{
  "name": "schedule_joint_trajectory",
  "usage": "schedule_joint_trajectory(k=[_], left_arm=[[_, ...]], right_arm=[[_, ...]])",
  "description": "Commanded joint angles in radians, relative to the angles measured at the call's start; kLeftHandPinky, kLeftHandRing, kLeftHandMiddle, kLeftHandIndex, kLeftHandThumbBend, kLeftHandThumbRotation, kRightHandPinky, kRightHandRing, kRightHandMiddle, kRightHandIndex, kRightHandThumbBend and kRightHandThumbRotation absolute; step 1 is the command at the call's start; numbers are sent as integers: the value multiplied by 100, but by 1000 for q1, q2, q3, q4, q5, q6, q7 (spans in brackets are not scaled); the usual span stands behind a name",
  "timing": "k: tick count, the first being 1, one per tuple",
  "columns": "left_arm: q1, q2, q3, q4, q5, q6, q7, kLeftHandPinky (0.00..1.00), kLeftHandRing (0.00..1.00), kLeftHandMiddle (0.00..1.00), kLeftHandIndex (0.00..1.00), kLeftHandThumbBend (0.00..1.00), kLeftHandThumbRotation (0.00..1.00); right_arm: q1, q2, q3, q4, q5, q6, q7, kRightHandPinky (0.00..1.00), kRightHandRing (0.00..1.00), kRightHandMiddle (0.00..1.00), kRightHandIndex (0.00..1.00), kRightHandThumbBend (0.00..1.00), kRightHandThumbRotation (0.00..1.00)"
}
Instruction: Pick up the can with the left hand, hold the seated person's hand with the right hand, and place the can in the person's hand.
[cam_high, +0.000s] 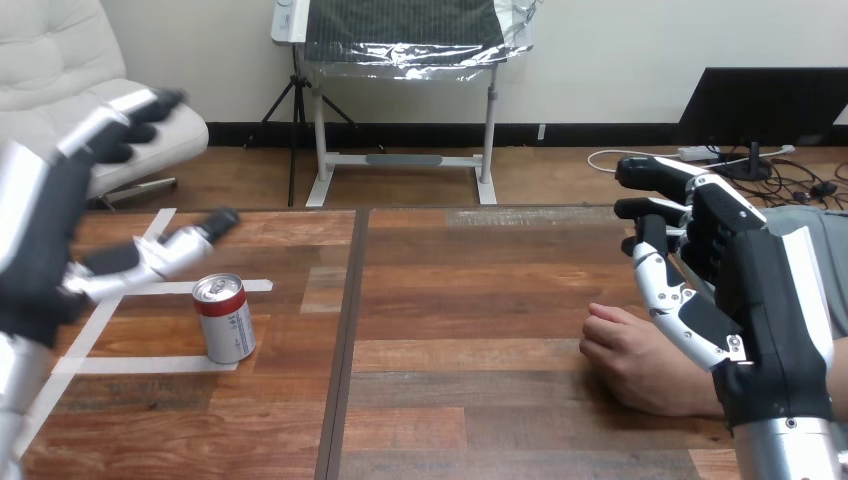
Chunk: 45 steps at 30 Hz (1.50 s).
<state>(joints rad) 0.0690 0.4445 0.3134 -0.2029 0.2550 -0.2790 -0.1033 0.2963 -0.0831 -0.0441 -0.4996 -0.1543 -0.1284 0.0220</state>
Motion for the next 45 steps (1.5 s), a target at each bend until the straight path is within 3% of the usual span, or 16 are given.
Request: schedule_joint_trajectory(k=[1, 12, 21, 26, 31, 36, 45], left_arm=[[-78, 60, -3, -33, 18, 38, -24, 77, 80, 82, 81, 75, 36], [-124, 148, -3, 47, 31, 57, -65, 79, 80, 82, 82, 73, 34], [-161, 211, -34, 101, 57, 90, -131, 79, 81, 83, 82, 73, 34], [-186, 241, -75, 116, 97, 130, -168, 78, 81, 84, 83, 72, 35], [-221, 245, -115, 136, 116, 179, -203, 78, 82, 84, 84, 72, 34], [-253, 247, -146, 173, 121, 184, -217, 78, 82, 85, 83, 72, 30], [-344, 243, -234, 303, 163, 164, -212, 76, 81, 84, 83, 73, 26]], right_arm=[[-68, -9, -4, -18, 13, 3, 4, 58, 71, 77, 72, 9, 0], [-79, -14, -11, -19, 6, 8, 6, 58, 71, 77, 72, 8, 0], [-92, -18, -20, -17, 8, 11, 6, 57, 70, 75, 71, 9, 0], [-101, -24, -25, -15, 10, 13, 11, 57, 69, 75, 70, 9, 0], [-107, -28, -28, -17, 1, 21, 12, 57, 69, 75, 70, 8, 0], [-110, -30, -29, -19, -4, 29, 12, 57, 69, 75, 70, 9, 0], [-115, -39, -32, -23, 0, 40, 18, 57, 70, 76, 70, 10, 0]])
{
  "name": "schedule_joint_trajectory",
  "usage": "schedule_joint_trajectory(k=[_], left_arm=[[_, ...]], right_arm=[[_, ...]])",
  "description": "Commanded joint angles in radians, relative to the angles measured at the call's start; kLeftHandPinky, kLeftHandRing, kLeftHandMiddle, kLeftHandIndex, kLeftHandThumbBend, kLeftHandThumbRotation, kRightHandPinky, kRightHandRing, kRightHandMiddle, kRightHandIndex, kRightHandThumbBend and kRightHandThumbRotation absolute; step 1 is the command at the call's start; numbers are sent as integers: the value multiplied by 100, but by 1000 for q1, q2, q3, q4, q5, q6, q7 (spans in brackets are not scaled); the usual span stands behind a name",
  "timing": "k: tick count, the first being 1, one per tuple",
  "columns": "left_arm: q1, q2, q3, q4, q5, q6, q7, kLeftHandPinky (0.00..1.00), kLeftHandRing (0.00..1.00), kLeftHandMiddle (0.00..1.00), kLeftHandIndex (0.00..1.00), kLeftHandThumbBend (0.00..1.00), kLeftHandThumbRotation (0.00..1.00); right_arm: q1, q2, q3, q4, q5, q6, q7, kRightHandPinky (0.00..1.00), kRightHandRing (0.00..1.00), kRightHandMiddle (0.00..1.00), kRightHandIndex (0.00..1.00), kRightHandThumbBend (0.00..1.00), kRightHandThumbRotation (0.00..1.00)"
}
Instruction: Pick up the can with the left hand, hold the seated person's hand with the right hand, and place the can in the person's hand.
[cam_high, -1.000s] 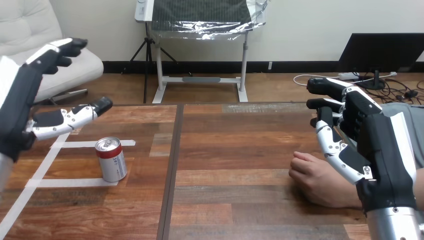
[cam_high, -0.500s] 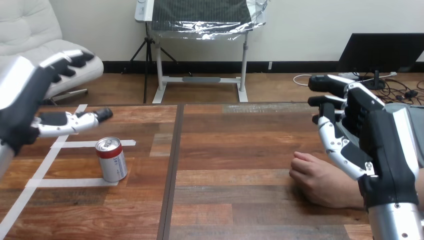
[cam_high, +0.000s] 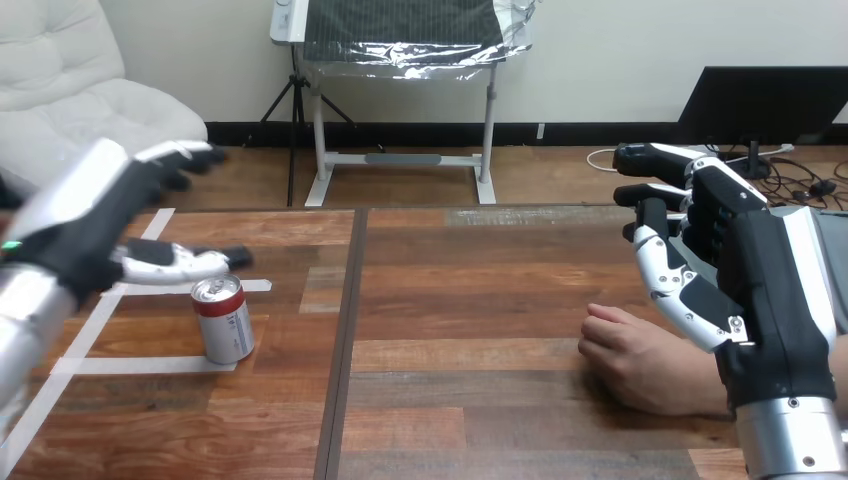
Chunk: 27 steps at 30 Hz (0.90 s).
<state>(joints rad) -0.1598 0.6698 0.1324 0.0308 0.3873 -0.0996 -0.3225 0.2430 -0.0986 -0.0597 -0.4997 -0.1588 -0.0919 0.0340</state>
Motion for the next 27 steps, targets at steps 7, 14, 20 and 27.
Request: schedule_joint_trajectory(k=[7, 14, 20, 27], left_arm=[[-178, 13, -105, 157, 53, -31, 16, 74, 79, 82, 82, 76, 26], [-246, 14, -165, 242, 92, -32, 12, 73, 79, 82, 82, 78, 29], [-292, 12, -201, 308, 117, -39, 15, 72, 78, 82, 82, 80, 31], [-337, 13, -237, 371, 135, -41, 8, 71, 79, 83, 83, 82, 31]], right_arm=[[-63, -26, -16, -27, 20, 9, 9, 58, 71, 76, 70, 10, 0], [-64, -31, -17, -29, 23, 10, 12, 58, 71, 76, 70, 10, 0], [-64, -32, -19, -35, 20, 18, 13, 58, 71, 76, 70, 10, 0], [-65, -35, -21, -37, 13, 20, 14, 58, 71, 76, 69, 10, 0]])
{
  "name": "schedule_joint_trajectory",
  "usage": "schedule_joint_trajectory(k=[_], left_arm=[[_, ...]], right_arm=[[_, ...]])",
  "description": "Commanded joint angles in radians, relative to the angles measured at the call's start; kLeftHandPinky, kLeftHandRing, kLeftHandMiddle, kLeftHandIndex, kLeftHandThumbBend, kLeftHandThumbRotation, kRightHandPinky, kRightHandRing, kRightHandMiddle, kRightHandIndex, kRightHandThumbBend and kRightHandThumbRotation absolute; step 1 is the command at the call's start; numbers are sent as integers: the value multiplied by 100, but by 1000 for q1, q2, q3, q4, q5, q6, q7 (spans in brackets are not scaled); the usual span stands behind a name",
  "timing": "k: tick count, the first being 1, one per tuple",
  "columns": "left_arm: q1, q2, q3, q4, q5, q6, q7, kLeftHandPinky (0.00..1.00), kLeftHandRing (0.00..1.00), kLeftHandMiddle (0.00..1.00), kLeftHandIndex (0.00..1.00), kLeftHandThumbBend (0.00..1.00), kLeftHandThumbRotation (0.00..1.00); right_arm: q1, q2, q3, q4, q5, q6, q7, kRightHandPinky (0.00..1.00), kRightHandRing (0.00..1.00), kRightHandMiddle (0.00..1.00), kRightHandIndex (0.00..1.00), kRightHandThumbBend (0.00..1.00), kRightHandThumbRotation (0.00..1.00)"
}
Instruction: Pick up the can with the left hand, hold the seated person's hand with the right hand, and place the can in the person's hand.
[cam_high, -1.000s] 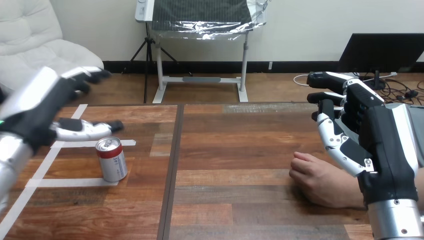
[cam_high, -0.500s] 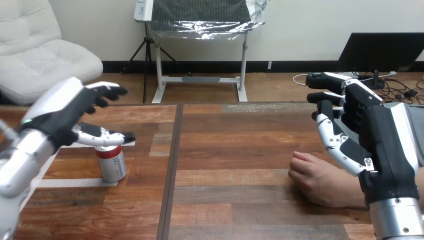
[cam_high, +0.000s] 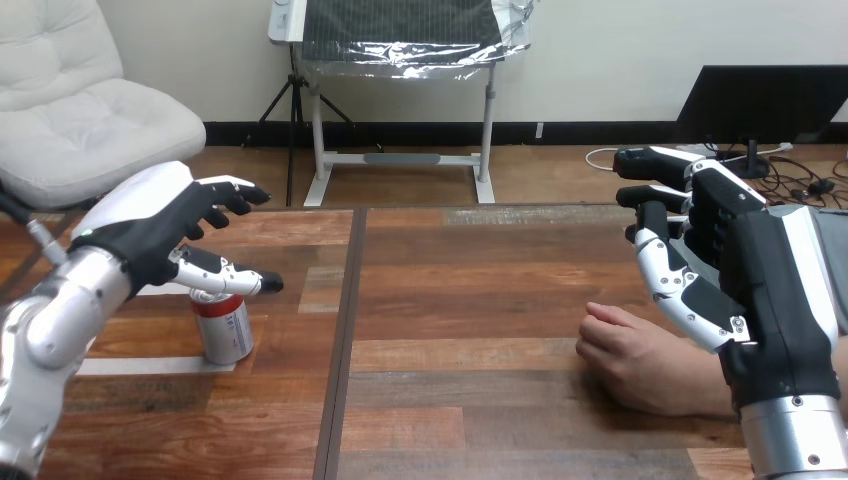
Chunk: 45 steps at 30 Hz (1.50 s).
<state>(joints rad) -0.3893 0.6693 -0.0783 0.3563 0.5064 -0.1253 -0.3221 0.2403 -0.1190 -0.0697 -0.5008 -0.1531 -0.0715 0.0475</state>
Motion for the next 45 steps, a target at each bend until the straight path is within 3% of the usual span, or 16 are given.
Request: schedule_joint_trajectory(k=[1, 18, 27, 45], left_arm=[[-117, 12, -34, 57, 20, -8, 2, 71, 78, 83, 83, 82, 30], [-214, 2, -130, 202, 92, 14, 0, 66, 77, 84, 85, 86, 29], [-247, 0, -163, 263, 116, 22, -6, 70, 79, 85, 86, 86, 31], [-292, -8, -227, 388, 175, 0, 63, 76, 81, 85, 85, 86, 30]], right_arm=[[-62, -15, -11, -37, 4, 0, 1, 58, 71, 76, 69, 10, 0], [-65, -28, -13, -41, -2, -4, 12, 57, 71, 76, 70, 9, 0], [-65, -32, -17, -48, -1, 8, 21, 57, 71, 76, 70, 9, 0], [-65, -45, -21, -52, -8, 11, 33, 58, 71, 76, 70, 8, 0]])
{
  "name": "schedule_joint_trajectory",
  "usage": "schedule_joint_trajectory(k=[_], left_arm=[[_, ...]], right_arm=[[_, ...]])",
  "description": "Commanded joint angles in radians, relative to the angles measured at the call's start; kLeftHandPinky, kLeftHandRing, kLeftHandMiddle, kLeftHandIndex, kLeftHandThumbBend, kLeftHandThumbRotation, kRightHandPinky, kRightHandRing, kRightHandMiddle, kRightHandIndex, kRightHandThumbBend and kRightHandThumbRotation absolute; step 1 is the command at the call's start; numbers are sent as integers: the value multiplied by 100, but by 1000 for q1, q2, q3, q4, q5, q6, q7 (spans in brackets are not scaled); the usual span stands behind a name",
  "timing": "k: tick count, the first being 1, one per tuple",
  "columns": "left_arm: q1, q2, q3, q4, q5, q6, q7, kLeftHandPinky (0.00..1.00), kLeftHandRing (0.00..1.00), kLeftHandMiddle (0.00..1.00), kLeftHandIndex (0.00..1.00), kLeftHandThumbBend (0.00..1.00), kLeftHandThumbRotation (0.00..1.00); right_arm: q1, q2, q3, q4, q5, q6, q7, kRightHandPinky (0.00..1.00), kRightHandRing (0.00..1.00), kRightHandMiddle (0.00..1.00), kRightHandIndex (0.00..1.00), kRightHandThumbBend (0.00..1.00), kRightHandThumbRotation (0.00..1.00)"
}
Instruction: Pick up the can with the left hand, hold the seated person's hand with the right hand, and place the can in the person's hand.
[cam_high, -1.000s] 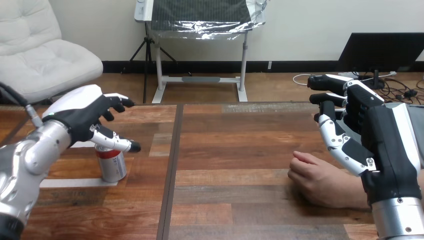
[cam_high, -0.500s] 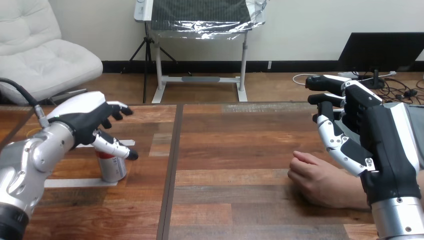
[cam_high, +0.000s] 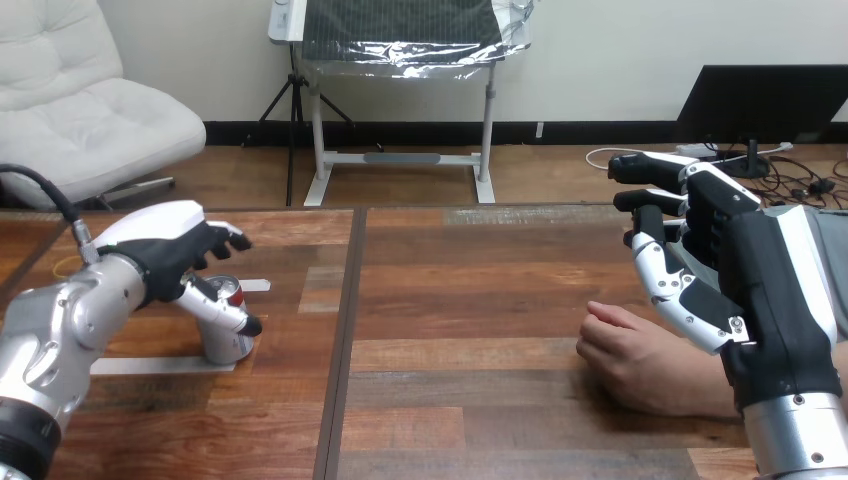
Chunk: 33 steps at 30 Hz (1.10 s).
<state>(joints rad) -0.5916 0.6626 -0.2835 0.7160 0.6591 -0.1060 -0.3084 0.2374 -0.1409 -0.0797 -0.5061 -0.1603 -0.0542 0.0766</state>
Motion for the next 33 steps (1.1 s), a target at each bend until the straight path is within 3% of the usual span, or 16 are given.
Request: schedule_joint_trajectory(k=[1, 25, 33], left_arm=[[-91, -1, -26, 35, 27, -24, 59, 75, 81, 84, 85, 86, 30], [-120, -23, -126, 183, 122, -79, 225, 77, 81, 83, 85, 82, 35], [-126, -31, -145, 203, 127, -74, 244, 74, 79, 82, 84, 81, 34]], right_arm=[[-62, -24, -11, -47, 2, -6, 6, 58, 71, 76, 70, 8, 0], [-66, -36, -17, -50, 36, -3, 19, 58, 71, 77, 70, 7, 0], [-69, -42, -23, -52, 48, -2, 27, 59, 72, 77, 70, 7, 0]])
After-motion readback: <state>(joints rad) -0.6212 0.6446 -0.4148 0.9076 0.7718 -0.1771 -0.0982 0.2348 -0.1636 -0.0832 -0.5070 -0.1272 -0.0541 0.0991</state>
